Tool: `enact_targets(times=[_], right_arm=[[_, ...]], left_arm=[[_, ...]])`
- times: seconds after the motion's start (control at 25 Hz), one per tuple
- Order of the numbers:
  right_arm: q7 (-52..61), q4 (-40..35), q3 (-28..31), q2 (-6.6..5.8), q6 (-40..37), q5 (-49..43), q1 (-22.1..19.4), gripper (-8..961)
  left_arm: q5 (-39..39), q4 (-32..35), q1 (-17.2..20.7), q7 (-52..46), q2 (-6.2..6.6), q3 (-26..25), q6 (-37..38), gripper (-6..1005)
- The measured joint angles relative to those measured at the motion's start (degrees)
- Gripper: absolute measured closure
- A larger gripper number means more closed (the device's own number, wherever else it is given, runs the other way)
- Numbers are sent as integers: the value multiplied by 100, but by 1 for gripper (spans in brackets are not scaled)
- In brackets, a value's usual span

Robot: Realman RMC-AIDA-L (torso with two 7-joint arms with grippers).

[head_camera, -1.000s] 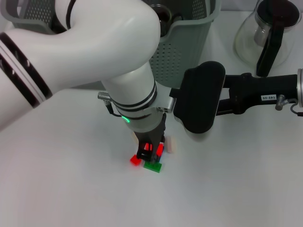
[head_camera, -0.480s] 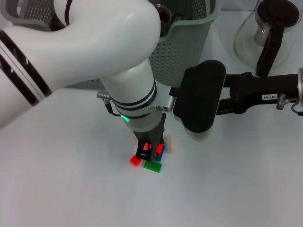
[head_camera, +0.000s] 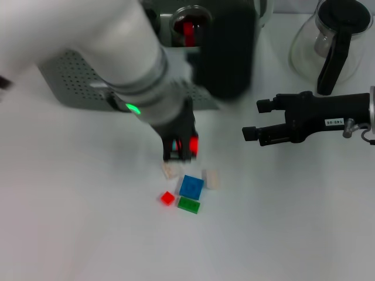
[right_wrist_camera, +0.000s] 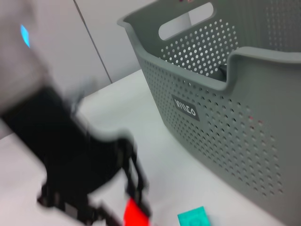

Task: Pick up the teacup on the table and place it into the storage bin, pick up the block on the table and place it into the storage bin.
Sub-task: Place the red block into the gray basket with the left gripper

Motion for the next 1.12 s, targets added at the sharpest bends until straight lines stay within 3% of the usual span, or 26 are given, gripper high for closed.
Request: enact_targets(times=[0.2, 0.36, 0.48, 0.52, 0.72, 0.96, 1.12], right_arm=[[28, 4, 0, 0, -46, 4, -27, 13], [98, 6, 0, -20, -112, 9, -31, 13], [123, 5, 0, -32, -186, 13, -31, 13], [128, 4, -1, -32, -191, 12, -31, 13], [172, -2, -7, -38, -224, -3, -31, 12], [225, -5, -11, -81, -289, -8, -31, 13], [218, -3, -22, -78, -288, -11, -31, 13]], left_arm=[[-15, 816, 420, -390, 19, -1671, -172, 682], [-513, 1358, 608, -528, 34, -3056, -86, 675], [-1191, 1464, 470, -520, 153, -4258, 137, 670], [-1463, 1338, 366, -506, 256, -4668, 200, 668], [-2052, 562, 180, -465, 641, -4996, 121, 659], [-2022, -373, -176, -298, 833, -4986, -312, 649], [-1748, -900, -386, -322, 878, -4976, -685, 642]])
